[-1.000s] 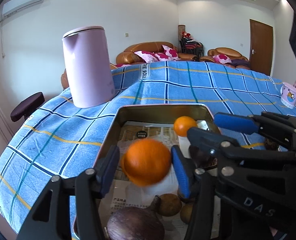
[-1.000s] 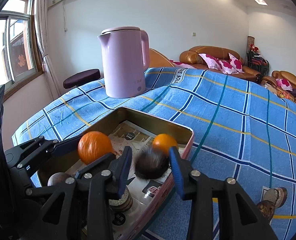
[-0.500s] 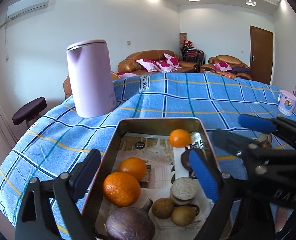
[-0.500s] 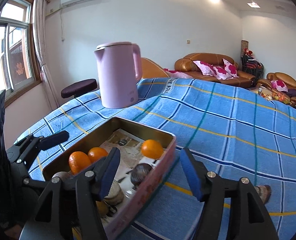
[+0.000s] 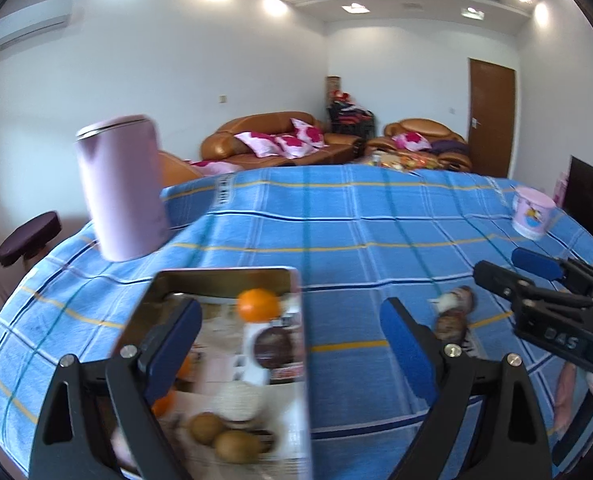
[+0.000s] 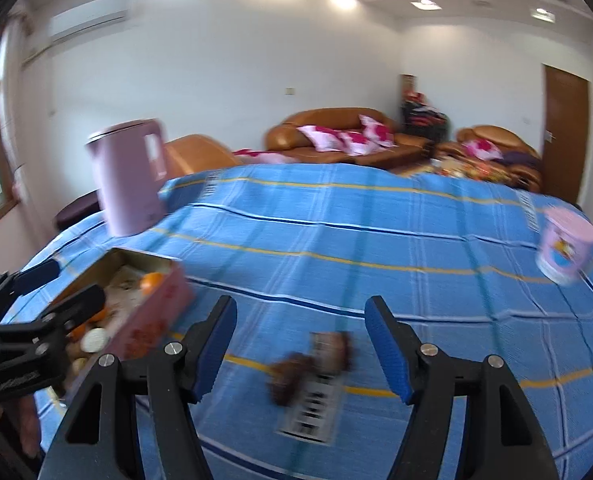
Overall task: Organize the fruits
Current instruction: 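Grasp the brown chocolate cake with the left tool while the right tool grasps a layered cake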
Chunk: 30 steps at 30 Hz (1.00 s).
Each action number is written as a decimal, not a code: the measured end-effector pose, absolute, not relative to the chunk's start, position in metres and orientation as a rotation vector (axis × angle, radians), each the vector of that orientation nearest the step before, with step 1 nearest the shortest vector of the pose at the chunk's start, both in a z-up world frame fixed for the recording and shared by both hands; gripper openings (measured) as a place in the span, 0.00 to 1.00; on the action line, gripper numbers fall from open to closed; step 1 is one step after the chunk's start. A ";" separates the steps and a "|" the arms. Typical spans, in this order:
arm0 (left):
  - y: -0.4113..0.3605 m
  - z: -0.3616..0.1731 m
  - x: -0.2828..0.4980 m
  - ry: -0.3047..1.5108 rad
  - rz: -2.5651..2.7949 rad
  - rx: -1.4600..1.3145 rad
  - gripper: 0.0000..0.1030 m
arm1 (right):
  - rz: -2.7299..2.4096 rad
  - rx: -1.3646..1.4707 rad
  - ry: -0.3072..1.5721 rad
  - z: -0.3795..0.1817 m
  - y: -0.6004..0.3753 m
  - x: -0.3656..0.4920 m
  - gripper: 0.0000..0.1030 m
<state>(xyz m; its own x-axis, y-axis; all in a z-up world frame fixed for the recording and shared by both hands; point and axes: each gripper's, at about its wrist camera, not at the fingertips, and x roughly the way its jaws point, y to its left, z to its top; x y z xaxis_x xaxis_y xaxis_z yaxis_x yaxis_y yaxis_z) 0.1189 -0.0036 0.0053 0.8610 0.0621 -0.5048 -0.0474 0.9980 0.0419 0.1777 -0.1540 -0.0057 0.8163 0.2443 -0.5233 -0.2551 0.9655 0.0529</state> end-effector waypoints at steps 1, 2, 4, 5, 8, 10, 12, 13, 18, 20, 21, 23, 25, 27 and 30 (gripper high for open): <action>-0.012 0.004 0.121 0.533 0.038 0.037 0.90 | 0.234 -0.018 0.564 -0.009 -0.161 0.178 0.66; -0.019 0.003 0.122 0.536 0.024 0.044 0.90 | 0.220 -0.012 0.568 -0.010 -0.166 0.179 0.66; -0.037 -0.002 0.128 0.554 -0.010 0.064 0.90 | 0.192 0.001 0.580 -0.015 -0.177 0.179 0.66; -0.043 -0.004 0.131 0.563 -0.026 0.066 0.90 | 0.169 0.003 0.584 -0.017 -0.182 0.179 0.66; -0.064 -0.013 0.140 0.595 -0.068 0.091 0.89 | 0.120 0.025 0.590 -0.021 -0.198 0.179 0.66; -0.077 -0.018 0.145 0.611 -0.093 0.107 0.86 | 0.097 0.047 0.589 -0.022 -0.210 0.177 0.67; -0.088 -0.022 0.150 0.640 -0.123 0.114 0.82 | 0.083 0.065 0.586 -0.021 -0.218 0.177 0.67; -0.093 -0.025 0.153 0.652 -0.136 0.116 0.80 | 0.080 0.077 0.586 -0.022 -0.222 0.176 0.67; -0.106 -0.035 0.166 0.723 -0.185 0.113 0.66 | 0.082 0.114 0.585 -0.022 -0.230 0.177 0.69; -0.108 -0.037 0.170 0.746 -0.193 0.110 0.60 | 0.087 0.114 0.585 -0.022 -0.230 0.177 0.71; -0.109 -0.040 0.173 0.764 -0.198 0.112 0.56 | 0.089 0.113 0.586 -0.022 -0.230 0.178 0.71; -0.107 -0.043 0.178 0.798 -0.221 0.093 0.38 | 0.095 0.113 0.587 -0.022 -0.228 0.179 0.71; -0.105 -0.045 0.178 0.811 -0.240 0.082 0.29 | 0.100 0.113 0.589 -0.022 -0.227 0.179 0.71; -0.101 -0.044 0.178 0.806 -0.243 0.069 0.29 | 0.107 0.112 0.593 -0.023 -0.225 0.181 0.71; -0.089 -0.041 0.178 0.785 -0.212 0.051 0.29 | 0.125 0.096 0.599 -0.023 -0.217 0.184 0.71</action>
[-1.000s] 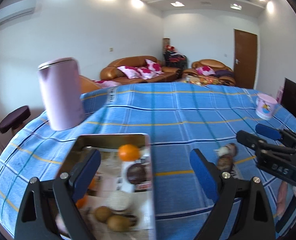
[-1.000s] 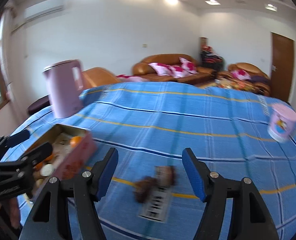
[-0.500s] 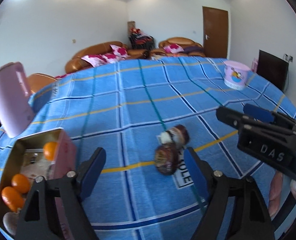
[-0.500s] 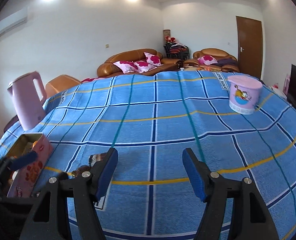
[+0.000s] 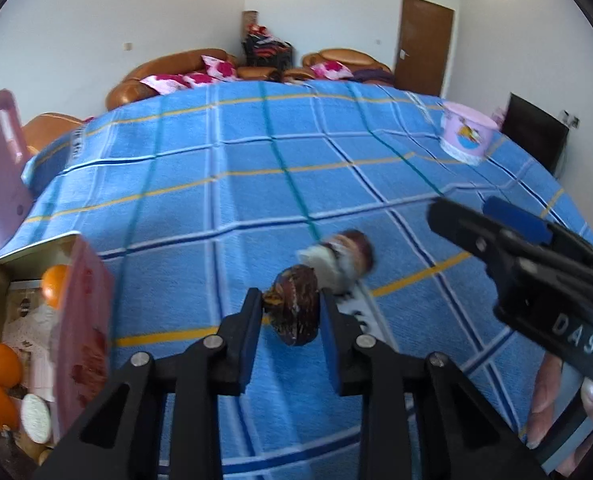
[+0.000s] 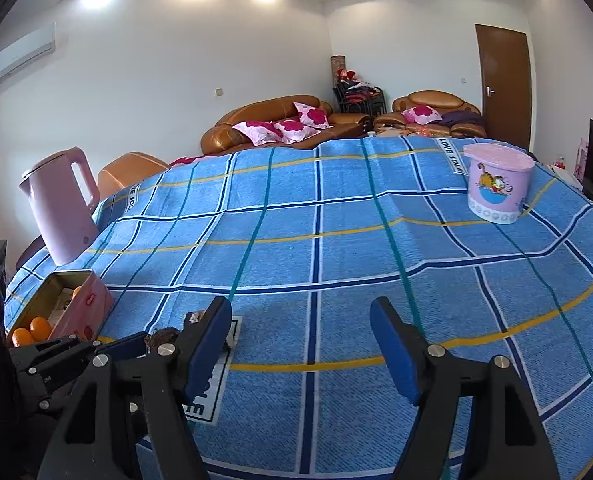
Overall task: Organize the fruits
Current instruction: 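Grasp the brown chocolate cake with the left tool while the right tool grasps a layered cake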
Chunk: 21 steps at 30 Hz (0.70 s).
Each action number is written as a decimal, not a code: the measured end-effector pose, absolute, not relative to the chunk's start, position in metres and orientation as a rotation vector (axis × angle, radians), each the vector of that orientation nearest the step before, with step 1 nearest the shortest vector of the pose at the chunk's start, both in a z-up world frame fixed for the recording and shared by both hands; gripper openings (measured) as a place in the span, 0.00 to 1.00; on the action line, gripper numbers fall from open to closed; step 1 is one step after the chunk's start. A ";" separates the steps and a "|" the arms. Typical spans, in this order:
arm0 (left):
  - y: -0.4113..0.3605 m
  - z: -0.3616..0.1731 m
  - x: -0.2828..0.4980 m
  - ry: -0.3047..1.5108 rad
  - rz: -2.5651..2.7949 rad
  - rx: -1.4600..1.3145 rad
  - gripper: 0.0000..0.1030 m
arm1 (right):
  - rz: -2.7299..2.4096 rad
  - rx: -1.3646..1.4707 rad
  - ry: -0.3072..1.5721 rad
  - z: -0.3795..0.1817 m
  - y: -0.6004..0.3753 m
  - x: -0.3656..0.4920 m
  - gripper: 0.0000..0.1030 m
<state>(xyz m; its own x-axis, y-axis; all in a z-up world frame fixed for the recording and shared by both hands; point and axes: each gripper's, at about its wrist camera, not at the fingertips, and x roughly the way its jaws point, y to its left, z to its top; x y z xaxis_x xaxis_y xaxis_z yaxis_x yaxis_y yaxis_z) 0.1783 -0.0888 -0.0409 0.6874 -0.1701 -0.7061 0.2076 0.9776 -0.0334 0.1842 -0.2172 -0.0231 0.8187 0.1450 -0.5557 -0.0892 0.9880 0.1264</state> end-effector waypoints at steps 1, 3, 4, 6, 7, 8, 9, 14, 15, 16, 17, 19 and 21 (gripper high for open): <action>-0.085 -0.040 0.179 0.774 -0.191 0.053 0.29 | 0.137 0.084 0.602 -0.023 -0.213 0.185 0.71; -0.075 -0.038 0.181 0.754 -0.142 0.054 0.29 | 0.159 0.060 0.610 -0.024 -0.204 0.188 0.71; -0.070 -0.037 0.182 0.753 -0.128 0.049 0.29 | 0.167 0.051 0.615 -0.025 -0.201 0.190 0.71; -0.061 -0.038 0.184 0.754 -0.113 0.021 0.29 | 0.189 0.035 0.632 -0.027 -0.193 0.193 0.71; -0.060 -0.037 0.184 0.750 -0.110 0.019 0.29 | 0.203 0.028 0.642 -0.028 -0.189 0.195 0.71; -0.060 -0.037 0.183 0.744 -0.107 0.023 0.29 | 0.213 0.019 0.652 -0.029 -0.185 0.198 0.71; -0.060 -0.036 0.182 0.739 -0.100 0.029 0.29 | 0.221 0.002 0.667 -0.031 -0.180 0.201 0.71; -0.051 -0.035 0.184 0.737 -0.081 -0.004 0.29 | 0.253 -0.034 0.718 -0.037 -0.169 0.210 0.71; -0.049 -0.035 0.182 0.737 -0.078 -0.011 0.29 | 0.256 -0.037 0.725 -0.038 -0.168 0.211 0.71; -0.049 -0.035 0.182 0.736 -0.075 -0.014 0.29 | 0.263 -0.042 0.732 -0.039 -0.166 0.213 0.71; -0.050 -0.035 0.182 0.734 -0.073 -0.012 0.29 | 0.267 -0.045 0.737 -0.040 -0.165 0.214 0.70; -0.051 -0.035 0.182 0.733 -0.069 -0.006 0.29 | 0.277 -0.056 0.758 -0.042 -0.162 0.217 0.60; -0.051 -0.036 0.183 0.739 -0.070 -0.007 0.29 | 0.291 -0.065 0.777 -0.045 -0.159 0.219 0.56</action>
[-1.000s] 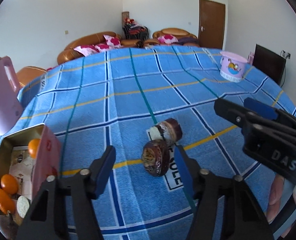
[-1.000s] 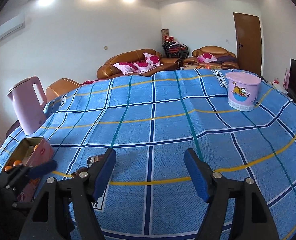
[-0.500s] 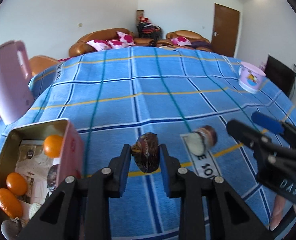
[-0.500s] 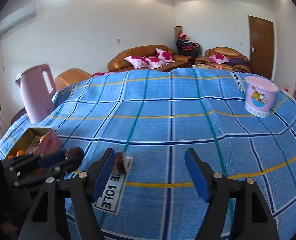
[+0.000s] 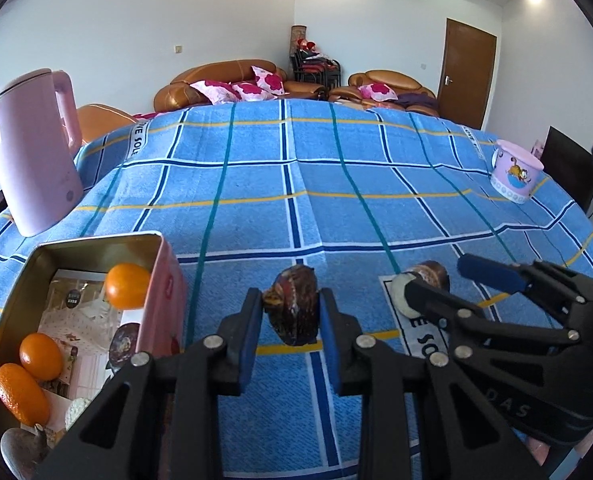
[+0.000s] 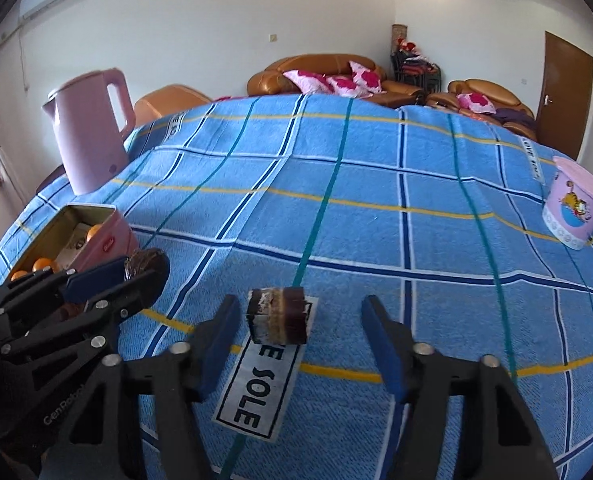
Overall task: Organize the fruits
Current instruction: 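Grasp the brown chocolate cake with the left tool while the right tool grasps a layered cake, then lift the chocolate cake with the left tool while the right tool lifts the layered cake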
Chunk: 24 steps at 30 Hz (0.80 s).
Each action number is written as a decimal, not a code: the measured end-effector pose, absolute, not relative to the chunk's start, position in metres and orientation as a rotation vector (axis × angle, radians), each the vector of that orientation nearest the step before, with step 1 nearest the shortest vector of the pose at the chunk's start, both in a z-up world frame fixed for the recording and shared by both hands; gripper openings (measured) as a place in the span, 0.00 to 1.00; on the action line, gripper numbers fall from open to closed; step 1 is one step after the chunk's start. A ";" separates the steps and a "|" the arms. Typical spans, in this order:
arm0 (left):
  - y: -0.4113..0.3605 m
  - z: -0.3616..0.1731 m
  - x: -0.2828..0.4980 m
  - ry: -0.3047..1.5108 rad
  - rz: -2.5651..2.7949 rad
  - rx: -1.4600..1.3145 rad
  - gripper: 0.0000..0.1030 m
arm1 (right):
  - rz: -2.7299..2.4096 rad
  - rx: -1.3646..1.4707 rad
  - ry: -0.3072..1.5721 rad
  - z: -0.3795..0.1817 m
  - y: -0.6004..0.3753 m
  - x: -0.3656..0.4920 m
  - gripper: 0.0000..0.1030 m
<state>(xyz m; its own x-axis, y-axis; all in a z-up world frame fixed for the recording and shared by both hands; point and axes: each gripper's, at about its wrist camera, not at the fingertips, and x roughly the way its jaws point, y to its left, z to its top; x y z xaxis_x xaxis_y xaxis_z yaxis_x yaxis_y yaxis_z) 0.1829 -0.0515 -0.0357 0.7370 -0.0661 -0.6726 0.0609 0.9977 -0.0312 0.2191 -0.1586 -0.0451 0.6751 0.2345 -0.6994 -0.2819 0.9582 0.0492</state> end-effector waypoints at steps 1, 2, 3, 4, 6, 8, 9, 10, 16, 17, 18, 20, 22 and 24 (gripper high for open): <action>-0.052 -0.036 0.183 0.744 -0.071 -0.009 0.29 | 0.300 -0.065 0.793 -0.047 -0.158 0.221 0.49; -0.051 -0.037 0.184 0.749 -0.072 -0.012 0.29 | 0.310 -0.060 0.804 -0.049 -0.158 0.223 0.45; -0.052 -0.038 0.184 0.754 -0.076 -0.014 0.29 | 0.322 -0.055 0.814 -0.050 -0.158 0.224 0.41; -0.052 -0.038 0.184 0.753 -0.077 -0.012 0.29 | 0.335 -0.050 0.821 -0.051 -0.158 0.225 0.37; -0.052 -0.038 0.183 0.749 -0.073 -0.011 0.29 | 0.346 -0.049 0.818 -0.050 -0.157 0.224 0.32; -0.052 -0.037 0.182 0.746 -0.074 -0.012 0.29 | 0.338 -0.053 0.813 -0.050 -0.157 0.223 0.32; -0.052 -0.037 0.182 0.744 -0.074 -0.012 0.29 | 0.337 -0.051 0.811 -0.050 -0.157 0.223 0.32; -0.052 -0.037 0.182 0.741 -0.073 -0.011 0.29 | 0.336 -0.046 0.808 -0.049 -0.158 0.222 0.32; -0.051 -0.033 0.178 0.714 -0.068 -0.013 0.29 | 0.339 -0.045 0.774 -0.045 -0.158 0.219 0.32; -0.051 -0.032 0.177 0.710 -0.068 -0.013 0.29 | 0.340 -0.045 0.768 -0.044 -0.158 0.218 0.32; -0.051 -0.032 0.177 0.708 -0.067 -0.013 0.29 | 0.340 -0.044 0.761 -0.043 -0.158 0.217 0.32; -0.050 -0.032 0.177 0.705 -0.067 -0.014 0.29 | 0.346 -0.046 0.752 -0.042 -0.157 0.215 0.32; -0.050 -0.031 0.176 0.700 -0.065 -0.015 0.29 | 0.349 -0.051 0.743 -0.040 -0.157 0.214 0.32; -0.050 -0.031 0.176 0.693 -0.063 -0.016 0.29 | 0.351 -0.054 0.735 -0.039 -0.156 0.213 0.32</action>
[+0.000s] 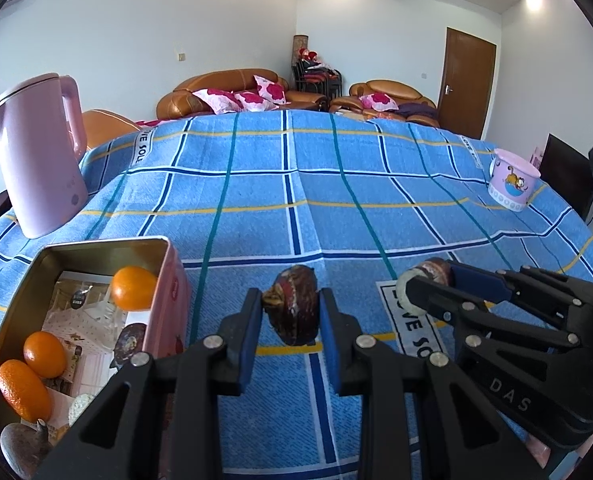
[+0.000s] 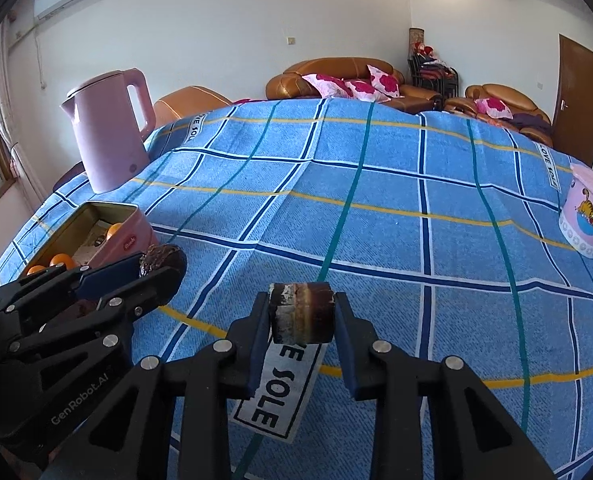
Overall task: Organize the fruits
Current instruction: 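Lift the chocolate cake with the left tool while the right tool lifts the layered cake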
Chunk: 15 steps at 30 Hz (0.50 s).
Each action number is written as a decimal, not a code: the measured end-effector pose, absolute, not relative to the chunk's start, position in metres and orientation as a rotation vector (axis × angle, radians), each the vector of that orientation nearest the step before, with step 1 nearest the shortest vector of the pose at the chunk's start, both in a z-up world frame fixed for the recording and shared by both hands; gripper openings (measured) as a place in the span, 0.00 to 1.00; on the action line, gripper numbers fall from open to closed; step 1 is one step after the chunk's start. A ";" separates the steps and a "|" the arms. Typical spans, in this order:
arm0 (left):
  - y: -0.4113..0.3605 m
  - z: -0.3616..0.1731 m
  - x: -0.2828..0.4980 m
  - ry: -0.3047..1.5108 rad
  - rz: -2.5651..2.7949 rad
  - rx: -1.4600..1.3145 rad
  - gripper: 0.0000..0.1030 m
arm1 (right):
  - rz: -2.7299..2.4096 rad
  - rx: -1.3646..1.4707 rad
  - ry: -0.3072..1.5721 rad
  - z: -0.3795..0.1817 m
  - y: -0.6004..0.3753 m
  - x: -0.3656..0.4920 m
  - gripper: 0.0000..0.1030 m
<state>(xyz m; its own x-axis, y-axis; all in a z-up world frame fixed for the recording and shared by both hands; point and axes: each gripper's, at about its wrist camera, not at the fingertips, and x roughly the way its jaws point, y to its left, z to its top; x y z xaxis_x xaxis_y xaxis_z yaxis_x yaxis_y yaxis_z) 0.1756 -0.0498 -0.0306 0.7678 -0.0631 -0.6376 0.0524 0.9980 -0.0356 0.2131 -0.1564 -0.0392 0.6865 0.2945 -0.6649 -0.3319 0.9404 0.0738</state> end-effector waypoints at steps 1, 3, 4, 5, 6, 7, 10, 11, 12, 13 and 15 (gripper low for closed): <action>-0.050 -0.030 0.175 0.689 -0.061 -0.016 0.29 | 0.352 -0.055 0.728 -0.038 -0.156 0.212 0.32; -0.050 -0.030 0.174 0.682 -0.061 -0.016 0.29 | 0.353 -0.056 0.715 -0.037 -0.156 0.210 0.32; -0.049 -0.029 0.173 0.679 -0.059 -0.017 0.29 | 0.354 -0.058 0.707 -0.036 -0.156 0.209 0.32; -0.049 -0.029 0.173 0.674 -0.059 -0.017 0.29 | 0.355 -0.059 0.700 -0.035 -0.156 0.208 0.32; -0.049 -0.028 0.172 0.671 -0.059 -0.017 0.29 | 0.357 -0.060 0.693 -0.034 -0.156 0.207 0.32; -0.048 -0.028 0.172 0.668 -0.058 -0.018 0.29 | 0.358 -0.060 0.685 -0.033 -0.156 0.206 0.32; -0.048 -0.027 0.170 0.659 -0.055 -0.019 0.29 | 0.358 -0.064 0.661 -0.030 -0.156 0.202 0.32; -0.048 -0.027 0.170 0.657 -0.055 -0.019 0.29 | 0.358 -0.065 0.653 -0.030 -0.156 0.201 0.32; -0.047 -0.026 0.170 0.654 -0.053 -0.020 0.29 | 0.358 -0.066 0.645 -0.029 -0.156 0.199 0.32; -0.047 -0.026 0.169 0.652 -0.052 -0.020 0.29 | 0.358 -0.066 0.637 -0.029 -0.156 0.198 0.32; -0.047 -0.025 0.169 0.644 -0.051 -0.021 0.29 | 0.358 -0.067 0.626 -0.027 -0.156 0.196 0.32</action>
<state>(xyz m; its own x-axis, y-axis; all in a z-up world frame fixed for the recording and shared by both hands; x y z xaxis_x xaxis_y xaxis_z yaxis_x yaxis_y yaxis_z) 0.1687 -0.0467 -0.0255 0.7983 -0.0537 -0.5999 0.0406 0.9986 -0.0354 0.1960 -0.1563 -0.0273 0.7513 0.3077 -0.5838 -0.3476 0.9365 0.0463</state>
